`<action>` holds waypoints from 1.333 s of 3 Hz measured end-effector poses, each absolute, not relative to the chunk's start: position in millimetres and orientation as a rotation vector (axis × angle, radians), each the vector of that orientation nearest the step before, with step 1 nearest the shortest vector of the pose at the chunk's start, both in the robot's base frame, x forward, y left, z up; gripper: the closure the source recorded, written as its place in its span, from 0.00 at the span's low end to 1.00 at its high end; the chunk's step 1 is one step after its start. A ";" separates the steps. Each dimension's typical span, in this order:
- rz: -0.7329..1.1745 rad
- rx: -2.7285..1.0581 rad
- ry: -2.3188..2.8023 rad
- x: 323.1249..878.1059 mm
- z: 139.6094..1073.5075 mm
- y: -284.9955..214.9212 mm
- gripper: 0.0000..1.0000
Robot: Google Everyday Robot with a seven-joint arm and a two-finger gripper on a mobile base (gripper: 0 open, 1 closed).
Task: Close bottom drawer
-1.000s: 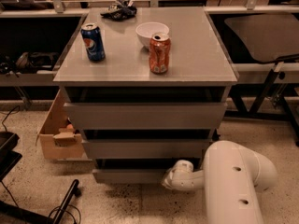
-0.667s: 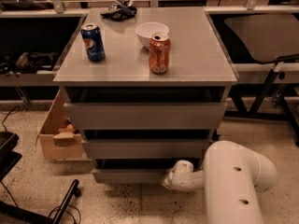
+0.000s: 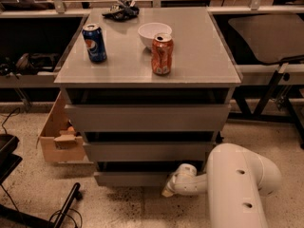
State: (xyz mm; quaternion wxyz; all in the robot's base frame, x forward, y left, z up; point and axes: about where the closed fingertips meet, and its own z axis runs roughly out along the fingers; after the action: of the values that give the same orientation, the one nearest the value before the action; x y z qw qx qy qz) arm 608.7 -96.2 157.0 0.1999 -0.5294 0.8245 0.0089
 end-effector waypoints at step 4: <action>0.015 -1.612 2.252 583.3 173.3 -85.4 0.42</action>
Offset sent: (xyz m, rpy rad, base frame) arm 0.0000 0.0000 0.0000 0.0000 0.0000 0.0000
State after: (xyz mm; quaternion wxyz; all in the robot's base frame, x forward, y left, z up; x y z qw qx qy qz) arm 583.3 -85.4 173.3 0.1851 -0.5720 0.7991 0.0055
